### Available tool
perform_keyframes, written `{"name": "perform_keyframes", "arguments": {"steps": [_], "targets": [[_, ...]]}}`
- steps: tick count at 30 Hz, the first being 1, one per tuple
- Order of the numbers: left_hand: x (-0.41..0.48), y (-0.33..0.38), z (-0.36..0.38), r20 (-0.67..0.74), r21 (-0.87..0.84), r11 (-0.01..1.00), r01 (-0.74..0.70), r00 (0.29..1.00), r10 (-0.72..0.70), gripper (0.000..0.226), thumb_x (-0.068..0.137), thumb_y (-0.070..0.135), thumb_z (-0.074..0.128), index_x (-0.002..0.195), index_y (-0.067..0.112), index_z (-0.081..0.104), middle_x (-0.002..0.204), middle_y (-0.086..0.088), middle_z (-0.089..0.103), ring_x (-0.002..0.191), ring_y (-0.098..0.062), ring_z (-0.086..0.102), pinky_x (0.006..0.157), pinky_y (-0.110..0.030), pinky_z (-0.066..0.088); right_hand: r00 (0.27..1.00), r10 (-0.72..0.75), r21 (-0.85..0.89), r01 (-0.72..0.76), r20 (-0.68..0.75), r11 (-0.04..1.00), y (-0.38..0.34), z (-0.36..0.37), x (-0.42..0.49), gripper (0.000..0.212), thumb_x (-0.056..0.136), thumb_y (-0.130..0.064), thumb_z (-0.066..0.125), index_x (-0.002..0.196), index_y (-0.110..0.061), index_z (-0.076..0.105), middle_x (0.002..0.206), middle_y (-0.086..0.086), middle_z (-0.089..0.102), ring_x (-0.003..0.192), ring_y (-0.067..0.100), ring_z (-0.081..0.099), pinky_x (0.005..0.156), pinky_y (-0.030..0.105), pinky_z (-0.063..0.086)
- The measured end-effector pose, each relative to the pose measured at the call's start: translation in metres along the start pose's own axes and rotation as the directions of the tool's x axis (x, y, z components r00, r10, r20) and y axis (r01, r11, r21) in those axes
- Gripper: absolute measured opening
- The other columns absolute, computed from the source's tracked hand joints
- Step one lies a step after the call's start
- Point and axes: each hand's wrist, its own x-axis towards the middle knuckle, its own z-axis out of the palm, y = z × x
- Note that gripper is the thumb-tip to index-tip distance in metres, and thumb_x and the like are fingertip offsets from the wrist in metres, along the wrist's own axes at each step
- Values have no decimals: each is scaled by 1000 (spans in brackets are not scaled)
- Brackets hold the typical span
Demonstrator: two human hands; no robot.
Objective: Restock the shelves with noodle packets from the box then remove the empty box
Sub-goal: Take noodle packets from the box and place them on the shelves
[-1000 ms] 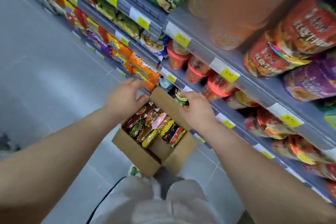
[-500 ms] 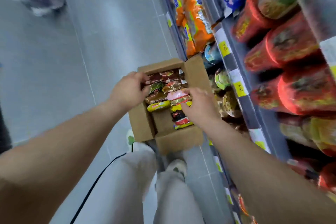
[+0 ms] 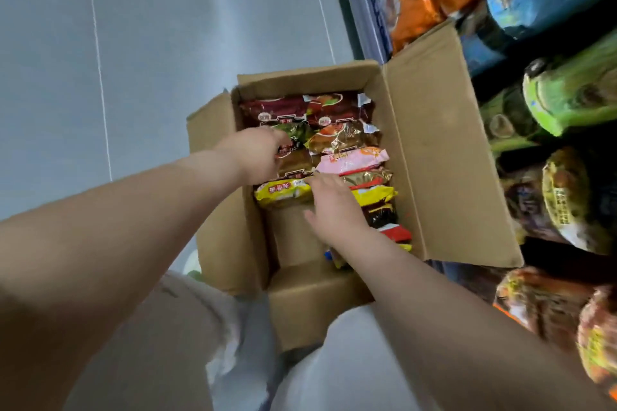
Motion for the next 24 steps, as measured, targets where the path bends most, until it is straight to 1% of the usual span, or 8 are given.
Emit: {"name": "perform_keyframes", "arguments": {"steps": [3,9,12,15,18,20,21,24], "targets": [[16,-11,18,-16,27,1000,-10,1000,10,49,92,27,54,140,22,42,133,-8,50,117,-27,53,87,-32,44,997,-79,-61,79,3,995,6,31,27,67,84,-16,64,143,-13,34,147,9,36,137,26,27,116,36,19],[20,-26,43,-7,80,996,-34,999,35,49,91,23,55,138,20,44,130,-10,52,116,-28,53,92,-35,46,985,-171,-383,170,30,908,1,72,38,75,73,-21,72,138,-8,38,119,16,48,113,34,43,107,45,27],[24,-26,49,27,127,989,-73,997,70,51,89,23,58,138,19,44,128,-10,53,114,-28,54,91,-35,46,980,-181,-412,130,-86,902,1,83,40,51,61,-12,76,110,-8,62,94,14,57,88,32,54,80,40,46],[35,-23,56,66,197,977,-81,995,69,53,88,30,61,136,18,43,121,-10,54,109,-29,56,85,-36,49,942,-271,-420,169,-198,892,1,85,45,17,61,-6,64,78,-9,67,76,11,58,72,29,56,62,33,46],[48,-17,66,97,233,970,-74,994,53,50,86,31,63,129,13,45,116,-10,56,104,-29,57,80,-35,49,908,-356,-398,250,-219,882,4,81,40,20,68,-9,42,74,-9,62,69,10,60,65,30,58,62,34,46],[56,-10,73,127,223,972,-69,991,41,56,82,34,68,127,8,45,118,-12,55,107,-30,56,85,-37,49,895,-399,-384,303,-200,872,8,75,30,13,65,-7,58,77,-9,61,64,9,61,61,30,59,64,34,47],[59,-7,77,147,221,973,-64,989,31,63,80,37,71,128,6,44,121,-13,54,110,-30,55,89,-37,48,885,-422,-382,327,-198,864,10,72,25,19,61,-5,65,79,-9,61,64,8,62,62,29,59,65,34,47],[69,2,88,168,245,968,-59,986,18,82,71,45,78,129,3,39,126,-18,47,116,-35,49,94,-40,43,867,-433,-344,340,-245,875,17,66,8,24,63,-3,71,85,-11,62,70,7,64,67,29,60,70,37,49]]}}
